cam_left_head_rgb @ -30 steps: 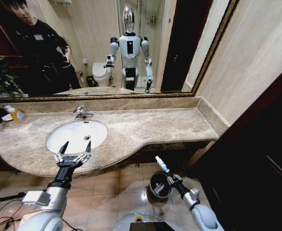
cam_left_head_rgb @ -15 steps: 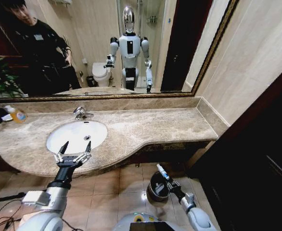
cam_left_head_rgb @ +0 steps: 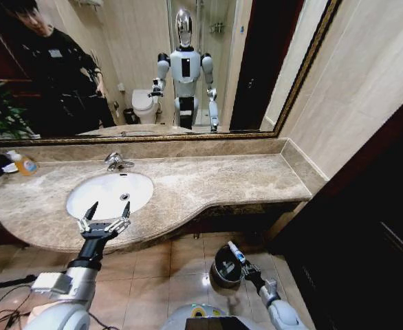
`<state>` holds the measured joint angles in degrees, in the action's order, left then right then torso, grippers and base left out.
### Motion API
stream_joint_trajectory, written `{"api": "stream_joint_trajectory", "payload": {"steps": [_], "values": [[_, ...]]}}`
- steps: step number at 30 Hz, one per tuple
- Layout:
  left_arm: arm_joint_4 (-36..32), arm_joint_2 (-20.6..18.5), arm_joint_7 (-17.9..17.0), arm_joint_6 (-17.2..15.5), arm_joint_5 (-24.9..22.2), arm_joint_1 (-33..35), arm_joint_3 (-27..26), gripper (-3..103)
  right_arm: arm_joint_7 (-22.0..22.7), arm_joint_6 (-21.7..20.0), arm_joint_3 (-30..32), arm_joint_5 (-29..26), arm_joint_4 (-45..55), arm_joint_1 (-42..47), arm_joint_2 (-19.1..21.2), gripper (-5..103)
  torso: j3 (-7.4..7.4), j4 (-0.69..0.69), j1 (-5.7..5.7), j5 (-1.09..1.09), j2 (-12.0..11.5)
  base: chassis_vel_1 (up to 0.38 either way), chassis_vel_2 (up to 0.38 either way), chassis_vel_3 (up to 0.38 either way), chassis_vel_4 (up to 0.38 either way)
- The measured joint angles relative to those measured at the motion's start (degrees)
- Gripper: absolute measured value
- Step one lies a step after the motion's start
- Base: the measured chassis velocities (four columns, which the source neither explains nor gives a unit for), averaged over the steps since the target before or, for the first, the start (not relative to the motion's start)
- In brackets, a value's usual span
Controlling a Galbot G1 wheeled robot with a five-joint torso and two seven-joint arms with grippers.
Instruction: Pick up the trash from the sink and place it in the trash bin.
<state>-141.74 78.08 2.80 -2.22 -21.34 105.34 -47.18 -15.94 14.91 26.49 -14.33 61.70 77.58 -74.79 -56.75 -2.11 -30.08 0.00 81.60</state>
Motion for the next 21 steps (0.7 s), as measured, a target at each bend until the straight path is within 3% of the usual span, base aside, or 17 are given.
{"api": "stream_joint_trajectory", "payload": {"steps": [14, 15, 17, 18, 20, 21], "values": [[0.0, 0.0, 0.0, 0.0, 0.0, 0.0, 0.0, 100, 2.0, -0.1, -0.4, 1.9, -4.6, -2.3, -1.6, 27, 0.0, 0.0, 0.0, 0.0, 0.0, 0.0, 0.0, 0.0, 0.0], [0.0, 0.0, 0.0, 0.0, 0.0, 0.0, 0.0, 100, 2.4, -0.1, -0.5, 1.9, -4.6, -2.3, -1.8, 37, 0.0, 0.0, 0.0, 0.0, 0.0, 0.0, 0.0, 0.0, 0.0], [0.0, 0.0, 0.0, 0.0, 0.0, 0.0, 0.0, 100, 3.0, -0.2, -0.7, 1.9, -4.6, -2.3, -2.0, 37, 0.0, 0.0, 0.0, -0.01, 0.0, 0.0, 0.0, 0.0, 0.0], [0.0, 0.0, 0.0, 0.0, 0.0, 0.0, 0.0, 100, 3.4, -0.2, -0.7, 1.9, -4.5, -2.3, -2.2, 48, 0.0, 0.0, 0.0, 0.0, 0.0, 0.0, 0.0, 0.0, 0.0], [0.0, 0.0, 0.0, 0.0, 0.0, 0.0, 0.0, 100, 3.9, -0.2, -0.8, 1.9, -4.5, -2.3, -2.3, 48, 0.0, 0.0, 0.0, 0.0, 0.0, 0.0, 0.0, 0.0, 0.0], [0.0, 0.0, 0.0, 0.0, 0.0, 0.0, 0.0, 100, 4.2, -0.2, -0.8, 1.9, -4.5, -2.3, -2.4, 59, 0.0, 0.0, 0.0, 0.0, 0.0, 0.0, 0.0, 0.0, 0.0]]}}
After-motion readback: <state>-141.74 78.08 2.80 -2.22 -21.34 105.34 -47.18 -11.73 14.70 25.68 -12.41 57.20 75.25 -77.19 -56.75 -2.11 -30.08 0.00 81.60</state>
